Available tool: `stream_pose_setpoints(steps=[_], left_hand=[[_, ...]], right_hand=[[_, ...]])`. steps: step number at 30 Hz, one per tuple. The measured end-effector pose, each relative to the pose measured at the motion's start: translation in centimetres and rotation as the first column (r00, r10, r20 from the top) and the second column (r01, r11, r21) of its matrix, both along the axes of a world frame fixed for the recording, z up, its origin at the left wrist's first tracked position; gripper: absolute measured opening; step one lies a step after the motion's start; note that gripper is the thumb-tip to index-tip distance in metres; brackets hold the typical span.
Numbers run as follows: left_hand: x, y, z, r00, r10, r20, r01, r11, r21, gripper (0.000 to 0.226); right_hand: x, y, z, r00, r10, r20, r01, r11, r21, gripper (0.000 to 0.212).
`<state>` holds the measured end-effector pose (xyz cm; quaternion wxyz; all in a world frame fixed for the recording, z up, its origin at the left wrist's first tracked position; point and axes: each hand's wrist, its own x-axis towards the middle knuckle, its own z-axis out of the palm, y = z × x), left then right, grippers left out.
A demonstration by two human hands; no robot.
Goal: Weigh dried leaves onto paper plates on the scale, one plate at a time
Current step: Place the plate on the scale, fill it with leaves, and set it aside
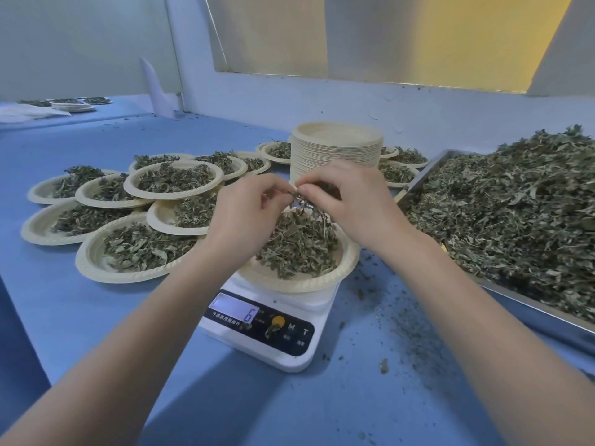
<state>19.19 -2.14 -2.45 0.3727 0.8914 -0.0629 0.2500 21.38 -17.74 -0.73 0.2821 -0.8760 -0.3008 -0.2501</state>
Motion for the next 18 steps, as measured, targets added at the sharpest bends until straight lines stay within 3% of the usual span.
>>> stream_pose_setpoints(steps=[5,14,18], left_hand=[[-0.4,1.1,-1.0,0.997,0.022,0.069,-0.025,0.999,0.04,0.011],[-0.9,2.5,-2.8,0.984,0.084,0.154,-0.075,0.995,-0.068,0.011],[-1.4,2.7,-3.3,0.987,0.038,0.157,-0.026,0.997,-0.077,0.015]], right_hand=[[0.1,0.3,-0.2,0.999,0.029,-0.023,-0.03,0.998,-0.055,0.024],[-0.2,0.8,-0.6,0.999,0.044,-0.013,-0.045,0.998,-0.044,0.018],[-0.3,1.0,-0.4,0.999,0.038,-0.019,-0.04,0.993,-0.112,0.019]])
